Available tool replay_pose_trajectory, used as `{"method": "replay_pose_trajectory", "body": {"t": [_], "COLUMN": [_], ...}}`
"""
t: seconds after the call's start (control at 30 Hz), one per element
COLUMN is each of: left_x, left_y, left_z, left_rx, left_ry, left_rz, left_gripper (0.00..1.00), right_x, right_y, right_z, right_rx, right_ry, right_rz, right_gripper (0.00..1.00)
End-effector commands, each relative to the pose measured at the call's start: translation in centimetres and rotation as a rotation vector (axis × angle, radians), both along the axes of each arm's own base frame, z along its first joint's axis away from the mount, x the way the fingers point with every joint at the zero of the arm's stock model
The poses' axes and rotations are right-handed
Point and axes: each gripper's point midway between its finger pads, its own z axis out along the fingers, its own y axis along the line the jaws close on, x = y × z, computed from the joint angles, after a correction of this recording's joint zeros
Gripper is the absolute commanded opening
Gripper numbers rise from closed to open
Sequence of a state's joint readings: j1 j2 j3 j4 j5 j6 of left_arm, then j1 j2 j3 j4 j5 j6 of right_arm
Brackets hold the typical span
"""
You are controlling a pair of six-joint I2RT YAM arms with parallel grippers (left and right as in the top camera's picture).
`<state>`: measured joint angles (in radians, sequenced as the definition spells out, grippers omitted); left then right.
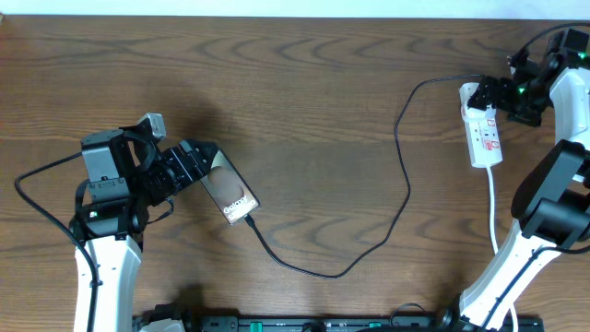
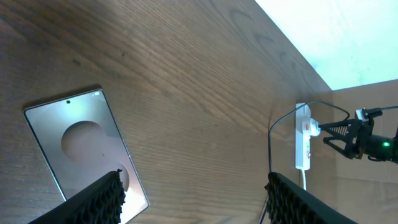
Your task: Plug charger to phone and switch on socket
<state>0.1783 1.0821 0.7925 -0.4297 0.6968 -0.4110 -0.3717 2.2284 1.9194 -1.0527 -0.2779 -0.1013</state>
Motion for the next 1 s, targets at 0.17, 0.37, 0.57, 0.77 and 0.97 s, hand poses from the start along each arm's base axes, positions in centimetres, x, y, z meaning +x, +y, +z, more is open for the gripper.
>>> {"method": "replay_pose_trajectory", "body": {"t": [0.17, 0.37, 0.57, 0.77, 0.97], "left_x": [0.1, 0.1, 0.1, 0.1, 0.1], "left_y": [0.3, 0.4, 0.4, 0.4, 0.4], "left_z": [-0.3, -0.4, -0.4, -0.4, -0.4], "left_rx": [0.037, 0.039, 0.039, 0.039, 0.039], "left_ry": [-0.004, -0.001, -0.001, -0.001, -0.001], "left_rz": [0.002, 0.004, 0.004, 0.004, 0.004], "left_gripper": [0.72, 0.71, 0.71, 0.71, 0.71], "right_x": [-0.1, 0.0, 0.4, 0.4, 0.7], "right_y": [1.8, 3.0, 4.1, 4.5, 4.4], "right_z": [-3.5, -4.8, -4.8, -4.8, -3.7], "right_rx": [0.087, 0.121, 0.118, 0.119, 0.114], "right_ry": [0.048, 0.068, 0.063, 0.067, 0.049], "right_rz": [0.054, 0.072, 0.097, 0.106, 0.097], "right_gripper": [0.99, 0.99, 0.99, 0.99, 0.99]}}
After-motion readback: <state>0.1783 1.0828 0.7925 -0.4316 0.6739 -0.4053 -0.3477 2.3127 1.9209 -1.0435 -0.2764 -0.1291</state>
